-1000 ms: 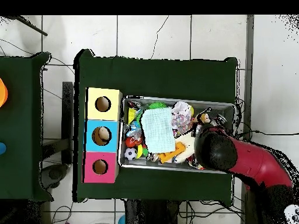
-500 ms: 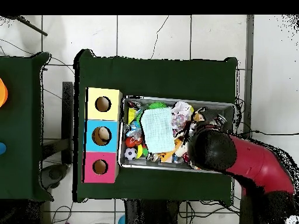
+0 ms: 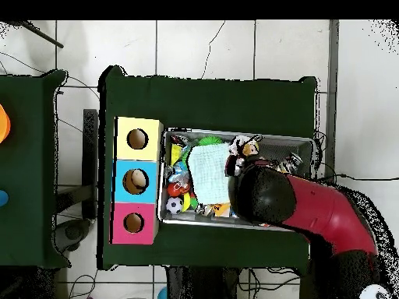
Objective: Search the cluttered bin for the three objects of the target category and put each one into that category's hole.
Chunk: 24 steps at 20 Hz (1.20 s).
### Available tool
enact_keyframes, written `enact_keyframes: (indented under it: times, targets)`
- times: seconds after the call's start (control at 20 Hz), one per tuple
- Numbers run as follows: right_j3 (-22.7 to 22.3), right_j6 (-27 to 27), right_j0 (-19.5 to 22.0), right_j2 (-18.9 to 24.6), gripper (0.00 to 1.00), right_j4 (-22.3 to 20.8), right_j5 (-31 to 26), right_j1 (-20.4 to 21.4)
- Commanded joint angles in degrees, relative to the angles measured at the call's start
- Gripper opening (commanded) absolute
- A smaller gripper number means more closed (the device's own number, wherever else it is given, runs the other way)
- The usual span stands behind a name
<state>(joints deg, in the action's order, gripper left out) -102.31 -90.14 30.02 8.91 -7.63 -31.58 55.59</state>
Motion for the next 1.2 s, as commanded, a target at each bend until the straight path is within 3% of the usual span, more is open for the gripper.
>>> enact_keyframes:
  times: [0.05, 0.6, 1.0, 1.2]
  targets:
    - [-3.93, -11.22, -2.05, -1.51, 0.0, 3.16, -4.29, -1.34]
    - [-3.7, -12.29, -5.01, -3.85, 0.0, 5.47, -2.13, -3.21]
    - [-5.38, -13.01, -6.05, -6.0, 0.0, 4.11, 4.39, -7.26]
    - [-6.91, -14.43, -6.67, -6.89, 0.0, 3.74, 10.5, -10.45]
